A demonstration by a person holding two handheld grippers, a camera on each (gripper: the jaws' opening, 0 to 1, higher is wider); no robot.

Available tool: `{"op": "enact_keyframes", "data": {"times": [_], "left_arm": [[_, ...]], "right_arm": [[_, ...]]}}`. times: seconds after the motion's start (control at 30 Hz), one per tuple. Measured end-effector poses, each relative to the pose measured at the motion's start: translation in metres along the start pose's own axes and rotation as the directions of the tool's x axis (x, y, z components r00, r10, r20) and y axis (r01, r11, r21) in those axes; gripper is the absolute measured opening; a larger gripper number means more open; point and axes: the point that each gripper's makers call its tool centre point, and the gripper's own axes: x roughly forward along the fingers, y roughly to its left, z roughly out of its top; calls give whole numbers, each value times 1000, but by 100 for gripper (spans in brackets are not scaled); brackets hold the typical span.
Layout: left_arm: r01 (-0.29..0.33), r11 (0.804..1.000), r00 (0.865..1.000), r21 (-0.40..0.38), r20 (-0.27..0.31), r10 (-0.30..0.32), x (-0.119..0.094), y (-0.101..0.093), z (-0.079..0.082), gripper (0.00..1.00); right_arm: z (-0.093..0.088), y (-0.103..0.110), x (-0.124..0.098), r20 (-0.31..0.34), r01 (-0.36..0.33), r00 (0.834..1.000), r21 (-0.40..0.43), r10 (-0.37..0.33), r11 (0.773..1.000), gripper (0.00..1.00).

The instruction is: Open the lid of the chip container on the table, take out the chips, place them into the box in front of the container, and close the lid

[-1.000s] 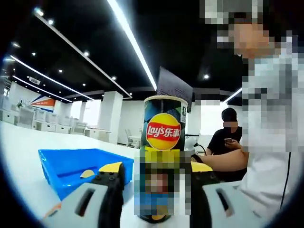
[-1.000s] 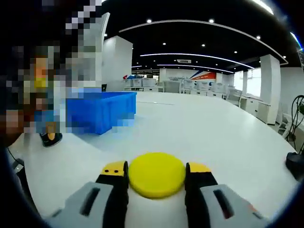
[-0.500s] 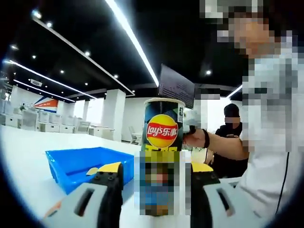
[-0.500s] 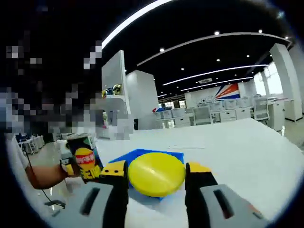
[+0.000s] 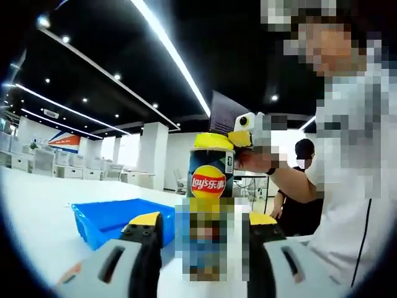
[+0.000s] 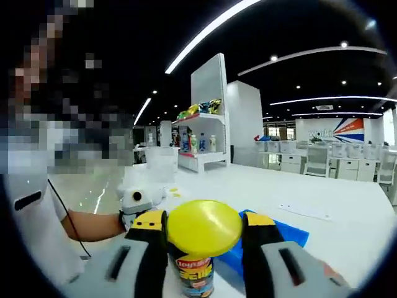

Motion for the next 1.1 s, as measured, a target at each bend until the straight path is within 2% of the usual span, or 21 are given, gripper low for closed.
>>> {"op": "enact_keyframes", "data": {"times": [0.1, 0.13, 0.27, 0.37, 0.7, 1.0, 1.1], "left_arm": [[-5, 1000, 1000, 0, -14, 5, -3, 0, -2, 55], [-7, 1000, 1000, 1, -15, 7, -4, -1, -1, 56], [-23, 1000, 1000, 3, -12, 23, -8, 1, 0, 55], [-34, 999, 999, 3, -11, 34, -11, 3, 0, 55], [-44, 999, 999, -6, 21, 44, -15, 4, 3, 55], [-46, 999, 999, -9, -12, 46, -17, 5, -4, 55], [-41, 999, 999, -11, -12, 41, -17, 4, -4, 55]], "right_arm": [[0, 7, 7, -23, -27, 999, -9, 27, 1000, 47], [-5, 5, 9, -55, -22, 998, 3, 22, 1000, 47], [-8, 12, 15, -82, -47, 996, 9, 48, 999, 47], [-12, 13, 18, -104, -46, 994, -20, 44, 999, 47], [-19, 17, 23, -146, -66, 988, -46, 58, 997, 47], [-21, 18, 24, -145, -75, 987, -38, 69, 996, 47], [-22, 19, 24, -148, -82, 986, -63, 72, 995, 48]]}}
